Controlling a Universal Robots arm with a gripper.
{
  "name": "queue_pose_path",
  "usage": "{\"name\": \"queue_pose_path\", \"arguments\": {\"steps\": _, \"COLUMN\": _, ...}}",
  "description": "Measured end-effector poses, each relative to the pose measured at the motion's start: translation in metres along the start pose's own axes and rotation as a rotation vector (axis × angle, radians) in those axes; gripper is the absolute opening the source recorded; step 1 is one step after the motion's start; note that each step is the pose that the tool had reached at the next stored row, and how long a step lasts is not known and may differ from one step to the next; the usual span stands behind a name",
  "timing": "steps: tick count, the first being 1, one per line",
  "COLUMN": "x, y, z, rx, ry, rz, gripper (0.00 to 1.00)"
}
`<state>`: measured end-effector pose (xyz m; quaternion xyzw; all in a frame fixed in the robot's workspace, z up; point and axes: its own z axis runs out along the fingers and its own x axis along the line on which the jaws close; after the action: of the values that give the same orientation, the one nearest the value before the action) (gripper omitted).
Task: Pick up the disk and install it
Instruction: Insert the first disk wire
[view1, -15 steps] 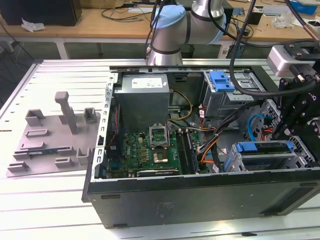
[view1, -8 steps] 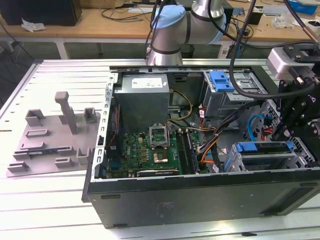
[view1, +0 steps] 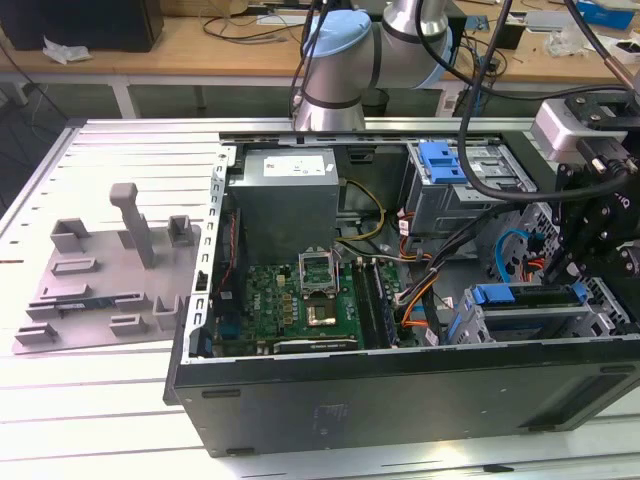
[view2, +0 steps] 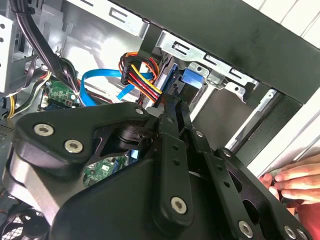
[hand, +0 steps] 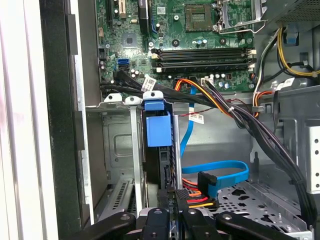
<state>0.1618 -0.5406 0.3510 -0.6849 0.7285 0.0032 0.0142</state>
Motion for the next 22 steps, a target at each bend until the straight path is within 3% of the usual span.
{"name": "queue_pose_path", "arguments": {"steps": 22, "x": -0.0015, "y": 0.0001, "z": 0.0009, "rx": -0.0007, "ry": -0.0005, "rz": -0.027, "gripper": 0.17}}
